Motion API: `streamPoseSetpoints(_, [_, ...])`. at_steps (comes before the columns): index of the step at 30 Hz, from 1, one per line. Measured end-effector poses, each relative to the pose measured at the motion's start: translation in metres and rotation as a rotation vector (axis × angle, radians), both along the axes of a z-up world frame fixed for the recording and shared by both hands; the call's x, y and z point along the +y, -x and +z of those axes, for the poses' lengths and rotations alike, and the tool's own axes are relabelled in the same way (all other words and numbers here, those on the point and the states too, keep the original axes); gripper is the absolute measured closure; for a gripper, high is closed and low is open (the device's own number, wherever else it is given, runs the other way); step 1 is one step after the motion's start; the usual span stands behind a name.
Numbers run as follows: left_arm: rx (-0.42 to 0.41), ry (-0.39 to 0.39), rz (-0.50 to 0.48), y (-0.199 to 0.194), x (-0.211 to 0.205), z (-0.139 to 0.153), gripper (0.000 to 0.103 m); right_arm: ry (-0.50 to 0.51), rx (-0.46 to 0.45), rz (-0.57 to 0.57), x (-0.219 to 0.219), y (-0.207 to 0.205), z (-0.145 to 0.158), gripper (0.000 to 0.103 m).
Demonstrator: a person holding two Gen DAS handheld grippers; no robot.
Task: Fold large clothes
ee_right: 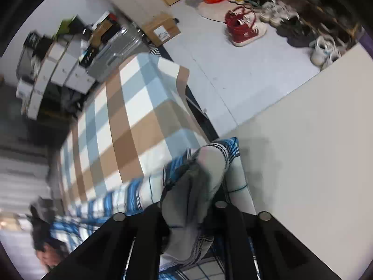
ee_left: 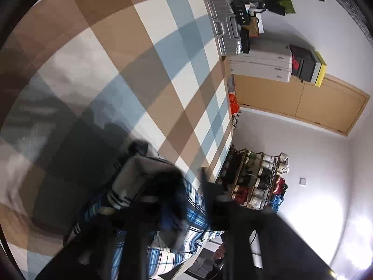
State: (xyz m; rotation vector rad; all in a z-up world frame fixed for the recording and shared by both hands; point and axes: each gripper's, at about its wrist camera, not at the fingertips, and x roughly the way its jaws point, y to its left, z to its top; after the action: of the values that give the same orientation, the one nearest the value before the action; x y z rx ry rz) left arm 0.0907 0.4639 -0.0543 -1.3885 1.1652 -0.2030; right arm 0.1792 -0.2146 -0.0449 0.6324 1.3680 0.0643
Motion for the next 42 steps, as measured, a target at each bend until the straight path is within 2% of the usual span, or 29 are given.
streamPoseSetpoints(1, [-0.010, -0.011, 0.011, 0.002, 0.005, 0.002, 0.061, -0.022, -0.028, -0.014, -0.004, 0.000, 0.003, 0.083])
streamPoseSetpoints(2, [-0.017, -0.018, 0.027, 0.003, 0.009, 0.006, 0.057, -0.023, -0.054, -0.015, -0.006, -0.001, 0.009, 0.080])
streamPoseSetpoints(5, [-0.049, -0.035, 0.049, 0.013, 0.018, 0.017, 0.055, 0.012, -0.164, -0.016, -0.010, 0.003, 0.029, 0.063])
streamPoseSetpoints(6, [-0.055, -0.064, 0.037, 0.018, 0.017, 0.022, 0.055, 0.021, -0.181, -0.036, -0.011, 0.005, 0.033, 0.044])
streamPoseSetpoints(7, [-0.054, -0.090, 0.015, 0.023, 0.013, 0.026, 0.055, 0.018, -0.198, -0.056, -0.014, 0.010, 0.038, 0.029])
streamPoseSetpoints(10, [-0.063, -0.114, -0.086, 0.030, -0.011, 0.032, 0.055, 0.003, -0.228, -0.058, -0.016, 0.017, 0.048, 0.027])
streamPoseSetpoints(12, [-0.083, -0.132, -0.177, 0.042, -0.033, 0.038, 0.055, 0.032, -0.257, -0.041, -0.011, 0.027, 0.060, 0.026])
streamPoseSetpoints(14, [-0.113, -0.139, -0.246, 0.049, -0.053, 0.042, 0.055, 0.051, -0.310, 0.045, 0.004, 0.040, 0.073, 0.019])
streamPoseSetpoints(16, [-0.140, -0.156, -0.343, 0.057, -0.081, 0.044, 0.055, 0.092, -0.360, 0.211, 0.037, 0.059, 0.082, 0.009])
streamPoseSetpoints(17, [-0.141, -0.169, -0.371, 0.056, -0.089, 0.044, 0.054, 0.136, -0.369, 0.290, 0.054, 0.070, 0.083, 0.007])
streamPoseSetpoints(19, [-0.122, -0.213, -0.442, 0.055, -0.111, 0.037, 0.054, 0.223, -0.358, 0.439, 0.088, 0.090, 0.075, 0.007])
streamPoseSetpoints(22, [-0.091, -0.232, -0.506, 0.042, -0.134, 0.022, 0.054, 0.297, -0.277, 0.552, 0.119, 0.105, 0.048, 0.007])
streamPoseSetpoints(27, [-0.050, -0.230, -0.523, 0.020, -0.153, 0.005, 0.055, 0.358, -0.154, 0.579, 0.136, 0.092, 0.005, 0.007])
streamPoseSetpoints(30, [-0.051, -0.230, -0.541, 0.012, -0.165, 0.009, 0.055, 0.392, -0.142, 0.607, 0.145, 0.075, -0.005, 0.007])
streamPoseSetpoints(35, [-0.035, -0.266, -0.571, -0.004, -0.171, 0.011, 0.055, 0.383, -0.165, 0.565, 0.151, 0.046, -0.017, 0.007])
streamPoseSetpoints(37, [-0.038, -0.272, -0.586, -0.012, -0.176, 0.012, 0.055, 0.376, -0.201, 0.530, 0.153, 0.032, -0.017, 0.007])
streamPoseSetpoints(42, [-0.049, -0.278, -0.540, -0.032, -0.174, 0.013, 0.055, 0.357, -0.283, 0.430, 0.151, -0.004, -0.008, 0.007])
